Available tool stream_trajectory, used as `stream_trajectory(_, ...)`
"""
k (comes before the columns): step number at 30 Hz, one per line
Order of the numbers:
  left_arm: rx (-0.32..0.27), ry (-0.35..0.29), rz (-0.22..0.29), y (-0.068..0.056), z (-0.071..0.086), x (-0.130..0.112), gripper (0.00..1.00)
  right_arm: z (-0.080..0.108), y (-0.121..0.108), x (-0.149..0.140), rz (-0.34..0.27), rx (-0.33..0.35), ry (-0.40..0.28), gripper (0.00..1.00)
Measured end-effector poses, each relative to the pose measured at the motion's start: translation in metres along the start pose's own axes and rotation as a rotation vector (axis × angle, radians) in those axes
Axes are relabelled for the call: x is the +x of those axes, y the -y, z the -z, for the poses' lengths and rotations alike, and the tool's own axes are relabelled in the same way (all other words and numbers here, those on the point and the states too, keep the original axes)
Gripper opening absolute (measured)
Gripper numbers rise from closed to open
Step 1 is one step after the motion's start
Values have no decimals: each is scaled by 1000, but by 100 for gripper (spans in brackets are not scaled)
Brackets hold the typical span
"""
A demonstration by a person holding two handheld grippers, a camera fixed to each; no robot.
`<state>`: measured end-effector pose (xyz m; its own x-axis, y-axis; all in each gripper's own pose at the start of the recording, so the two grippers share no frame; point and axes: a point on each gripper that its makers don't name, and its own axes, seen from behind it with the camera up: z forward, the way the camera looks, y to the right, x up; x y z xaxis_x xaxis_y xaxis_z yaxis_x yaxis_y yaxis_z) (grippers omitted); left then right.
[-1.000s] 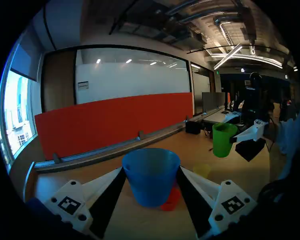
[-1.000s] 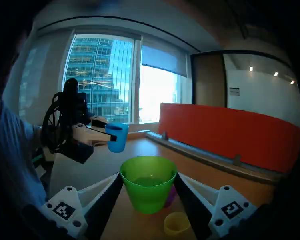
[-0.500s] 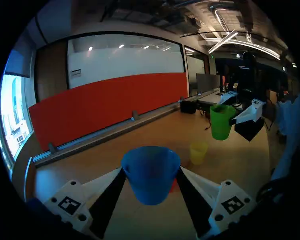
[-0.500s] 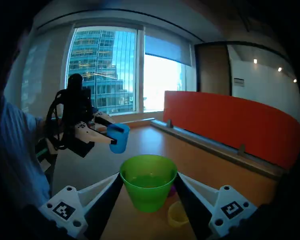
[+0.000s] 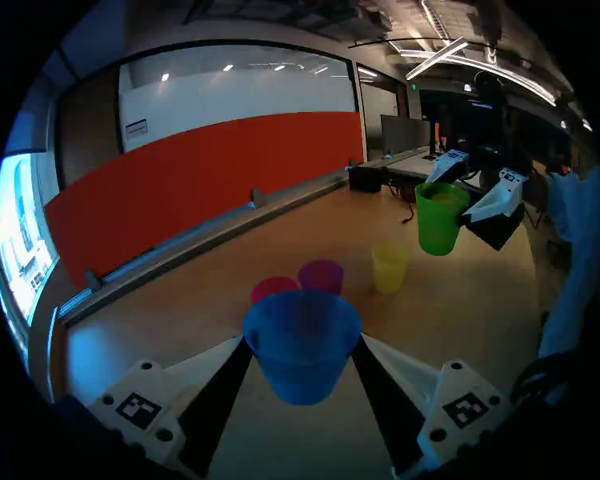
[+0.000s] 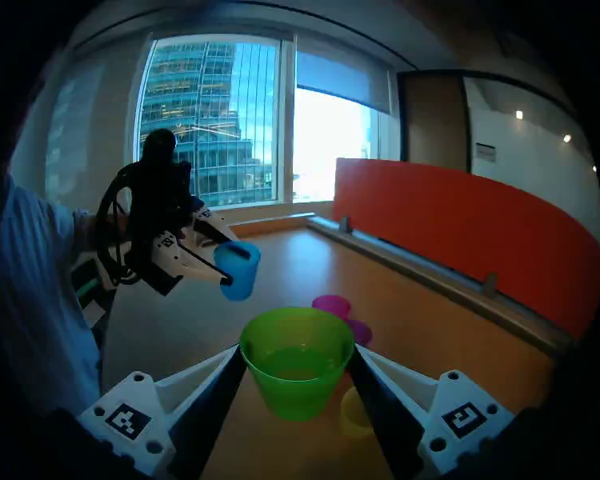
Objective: Pour water
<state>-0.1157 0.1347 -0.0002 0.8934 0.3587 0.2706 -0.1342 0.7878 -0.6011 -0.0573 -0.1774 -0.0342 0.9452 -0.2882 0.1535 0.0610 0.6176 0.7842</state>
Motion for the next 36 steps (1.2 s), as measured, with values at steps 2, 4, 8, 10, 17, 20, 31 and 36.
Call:
stream_trajectory(2, -6, 19, -4, -1, -1, -6, 86, 0, 0, -4, -1, 3, 10, 91)
stream_trajectory(4, -16, 39, -11, -3, -2, -12, 86, 0, -1, -8, -2, 2, 23, 91)
stream_trajectory(8, -28, 82, -26, -5, -5, -26, 86, -2, -1, -18, -1, 2, 47, 91)
stream_trajectory(10, -33, 102, -35, -6, -7, -32, 86, -2, -1, -23, 0, 5, 58, 91)
stream_trajectory(17, -54, 153, -61, -8, -14, -44, 86, -6, 0, -38, 0, 16, 97, 91)
stream_trajectory(20, -62, 173, -73, -9, -17, -49, 86, -9, 0, -46, 4, 18, 115, 91)
stream_trajectory(31, -100, 239, -103, -14, -32, -70, 86, -20, 3, -71, 15, 32, 172, 91)
stream_trajectory(36, -115, 260, -98, -16, -38, -78, 86, -23, 4, -80, 14, 37, 191, 91)
